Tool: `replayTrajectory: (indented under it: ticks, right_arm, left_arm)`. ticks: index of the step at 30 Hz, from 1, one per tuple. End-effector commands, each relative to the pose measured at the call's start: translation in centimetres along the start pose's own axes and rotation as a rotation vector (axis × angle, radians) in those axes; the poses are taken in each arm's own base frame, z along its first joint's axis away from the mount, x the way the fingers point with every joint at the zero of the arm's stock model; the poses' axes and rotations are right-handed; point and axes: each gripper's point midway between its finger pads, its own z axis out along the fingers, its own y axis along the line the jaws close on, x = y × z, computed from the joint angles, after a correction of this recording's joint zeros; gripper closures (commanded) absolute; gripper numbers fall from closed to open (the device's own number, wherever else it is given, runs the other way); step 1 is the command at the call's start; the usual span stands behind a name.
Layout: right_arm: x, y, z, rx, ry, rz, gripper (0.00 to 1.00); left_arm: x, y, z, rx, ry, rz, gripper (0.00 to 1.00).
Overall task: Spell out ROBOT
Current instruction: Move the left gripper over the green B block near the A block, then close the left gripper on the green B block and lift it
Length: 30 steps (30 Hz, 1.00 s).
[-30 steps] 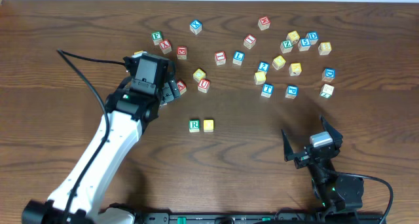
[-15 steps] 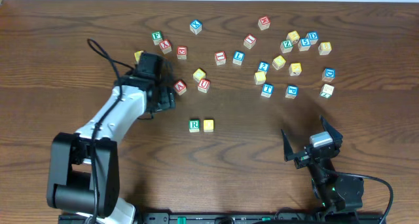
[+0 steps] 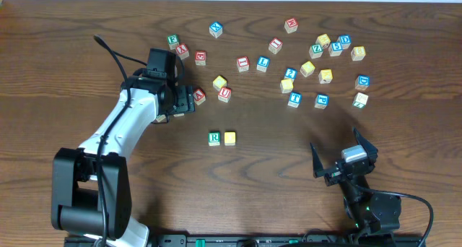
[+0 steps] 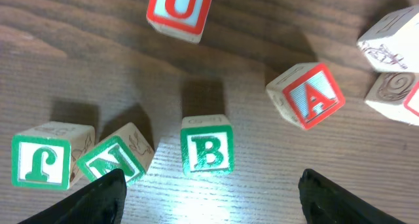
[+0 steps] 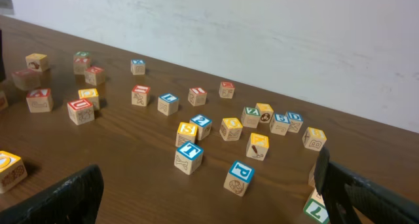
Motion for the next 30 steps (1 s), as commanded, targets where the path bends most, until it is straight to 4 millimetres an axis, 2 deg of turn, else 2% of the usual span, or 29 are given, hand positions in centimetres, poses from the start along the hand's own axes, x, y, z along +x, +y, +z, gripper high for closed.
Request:
replayTrajectory:
  ticks: [1, 5, 13, 22, 30]
  right_arm:
    - [0.0, -0.1, 0.0, 0.006, 0.000, 0.011, 0.01]
    - [0.0, -0.1, 0.0, 0.006, 0.000, 0.011, 0.01]
    - [0.0, -0.1, 0.0, 0.006, 0.000, 0.011, 0.01]
    - [0.0, -0.2, 0.0, 0.006, 0.000, 0.011, 0.01]
    - [0.0, -0.1, 0.0, 0.006, 0.000, 0.011, 0.01]
  left_arm:
    - [-1.6, -0.6, -1.2, 0.014, -0.035, 0.018, 0.19]
    - [-1.6, -0.9, -1.4, 0.027, -0.005, 0.016, 0.22]
    - [0.4, -0.3, 1.2, -0.008, 0.110, 0.009, 0.23]
    - [-0.8, -0.6, 1.8, 0.000, 0.082, 0.010, 0.23]
    - [-0.3, -0.4, 2.8, -0.009, 0.112, 0.009, 0.24]
